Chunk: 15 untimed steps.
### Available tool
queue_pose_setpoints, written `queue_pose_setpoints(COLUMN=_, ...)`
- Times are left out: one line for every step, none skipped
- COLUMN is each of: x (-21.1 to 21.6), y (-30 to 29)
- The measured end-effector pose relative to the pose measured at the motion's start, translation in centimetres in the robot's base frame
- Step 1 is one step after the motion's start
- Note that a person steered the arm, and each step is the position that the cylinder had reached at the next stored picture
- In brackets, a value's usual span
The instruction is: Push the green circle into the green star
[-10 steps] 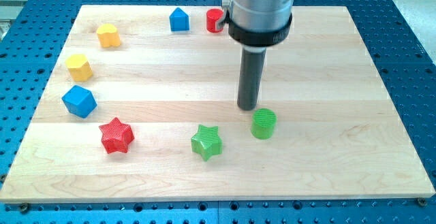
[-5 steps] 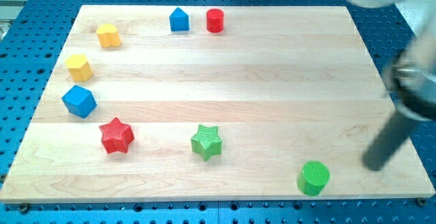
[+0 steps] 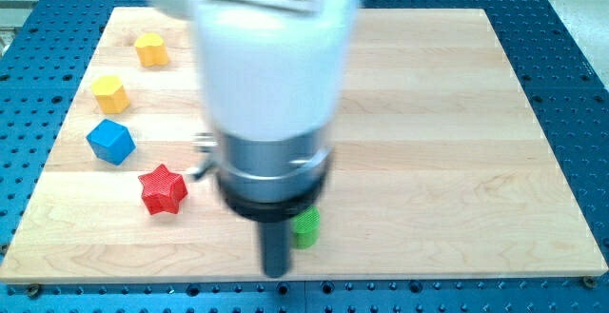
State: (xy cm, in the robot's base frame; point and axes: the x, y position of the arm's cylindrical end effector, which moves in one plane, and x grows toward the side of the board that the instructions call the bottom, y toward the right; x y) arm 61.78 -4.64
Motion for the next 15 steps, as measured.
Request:
queue_pose_setpoints(x=0.1, y=0.5)
queue_pose_setpoints(x=0.1, y=6.2)
queue_pose_setpoints(x=0.1, y=6.9)
queue_pose_setpoints(x=-1.6, y=0.7)
queue_pose_setpoints(x=-2.7, y=0.4)
queue_pose_setpoints(x=-2.3, y=6.2)
queue_pose_setpoints(x=-2.3, y=10.6)
queue_pose_setpoints(x=-0.8, y=12.8)
queue_pose_setpoints(x=-4.9, y=12.2)
queue_pose_setpoints(x=-7.1, y=11.1)
queue_pose_setpoints(x=-6.9, y=15.7)
queue_pose_setpoints(x=-9.4, y=13.2)
queue_pose_setpoints(x=-9.5, y=8.0)
queue_pose_setpoints(x=-9.3, y=3.7)
queue_pose_setpoints(x=-4.5, y=4.6)
